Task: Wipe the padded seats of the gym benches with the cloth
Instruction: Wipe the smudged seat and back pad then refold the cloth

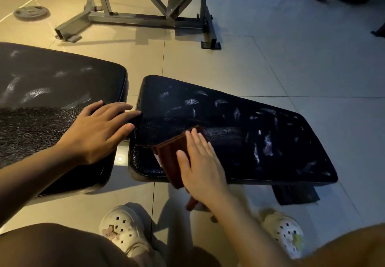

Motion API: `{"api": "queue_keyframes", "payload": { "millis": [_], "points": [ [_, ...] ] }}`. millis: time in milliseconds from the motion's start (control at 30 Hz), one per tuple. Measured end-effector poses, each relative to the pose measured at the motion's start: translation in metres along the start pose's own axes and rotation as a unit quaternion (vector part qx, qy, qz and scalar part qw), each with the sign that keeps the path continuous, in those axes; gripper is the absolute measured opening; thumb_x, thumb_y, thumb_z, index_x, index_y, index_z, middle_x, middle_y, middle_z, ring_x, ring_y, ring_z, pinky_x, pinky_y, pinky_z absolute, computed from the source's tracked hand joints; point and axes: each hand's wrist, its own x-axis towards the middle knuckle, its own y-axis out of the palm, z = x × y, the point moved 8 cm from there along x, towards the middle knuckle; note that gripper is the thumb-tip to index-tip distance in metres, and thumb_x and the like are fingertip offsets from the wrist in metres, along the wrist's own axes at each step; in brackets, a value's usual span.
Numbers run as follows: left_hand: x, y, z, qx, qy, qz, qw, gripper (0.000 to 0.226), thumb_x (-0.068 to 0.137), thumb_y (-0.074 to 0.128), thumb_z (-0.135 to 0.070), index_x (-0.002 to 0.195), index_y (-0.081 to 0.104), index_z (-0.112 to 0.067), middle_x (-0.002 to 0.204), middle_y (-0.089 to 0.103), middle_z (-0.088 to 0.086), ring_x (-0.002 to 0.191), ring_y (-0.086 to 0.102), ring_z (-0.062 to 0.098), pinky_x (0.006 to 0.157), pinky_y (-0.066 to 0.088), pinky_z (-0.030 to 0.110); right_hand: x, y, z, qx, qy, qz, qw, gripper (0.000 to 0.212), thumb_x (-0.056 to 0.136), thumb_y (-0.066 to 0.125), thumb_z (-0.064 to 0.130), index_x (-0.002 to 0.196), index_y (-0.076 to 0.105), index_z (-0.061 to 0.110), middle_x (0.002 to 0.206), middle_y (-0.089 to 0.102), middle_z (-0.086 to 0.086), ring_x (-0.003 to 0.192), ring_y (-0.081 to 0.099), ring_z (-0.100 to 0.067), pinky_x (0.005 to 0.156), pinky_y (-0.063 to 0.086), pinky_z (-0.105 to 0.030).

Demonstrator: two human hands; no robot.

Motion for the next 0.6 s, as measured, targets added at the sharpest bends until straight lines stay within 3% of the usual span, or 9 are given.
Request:
{"api": "queue_keyframes", "payload": {
  "millis": [200, 333, 433, 600],
  "points": [
    [-0.001, 0.001, -0.002, 0.01, 0.001, 0.003, 1.0, 0.063, 0.097, 0.008, -0.059, 0.145, 0.041, -0.034, 0.147, 0.045, -0.004, 0.138, 0.035, 0.013, 0.116, 0.011, 0.037, 0.015, -0.031, -0.102, -0.042, 0.156, -0.003, 0.987, 0.069, 0.1, 0.016, 0.057, 0.157, 0.002, 0.019, 0.164, -0.002, 0.001, 0.15, -0.001, -0.013, 0.122, -0.003, -0.033],
    [0.001, 0.002, 0.0, 0.009, -0.005, 0.015, 1.0, 0.066, 0.096, 0.005, -0.063, 0.145, 0.041, -0.035, 0.146, 0.045, -0.006, 0.138, 0.036, 0.014, 0.116, 0.012, 0.038, 0.027, -0.042, -0.117, -0.034, 0.205, -0.007, 0.978, 0.069, 0.102, 0.022, 0.054, 0.157, 0.007, 0.015, 0.164, 0.003, -0.005, 0.151, 0.004, -0.02, 0.122, 0.006, -0.037],
    [0.001, 0.002, -0.001, 0.018, -0.01, 0.019, 1.0, 0.068, 0.095, 0.004, -0.065, 0.145, 0.041, -0.035, 0.146, 0.046, -0.005, 0.138, 0.036, 0.014, 0.115, 0.013, 0.039, 0.029, -0.034, -0.071, -0.015, 0.132, -0.014, 0.991, 0.063, 0.103, 0.025, 0.049, 0.156, 0.01, 0.018, 0.164, 0.005, 0.0, 0.15, 0.004, -0.017, 0.122, 0.012, -0.038],
    [-0.002, 0.006, -0.004, 0.044, 0.01, 0.059, 0.997, 0.067, 0.093, 0.005, -0.071, 0.15, 0.024, -0.042, 0.158, 0.025, -0.01, 0.146, 0.023, 0.012, 0.117, 0.006, 0.038, 0.008, -0.01, -0.011, 0.025, -0.006, 0.004, 1.0, 0.061, 0.103, 0.023, 0.048, 0.156, 0.007, 0.022, 0.163, 0.001, 0.007, 0.147, -0.007, -0.002, 0.117, -0.007, -0.023]
  ]
}}
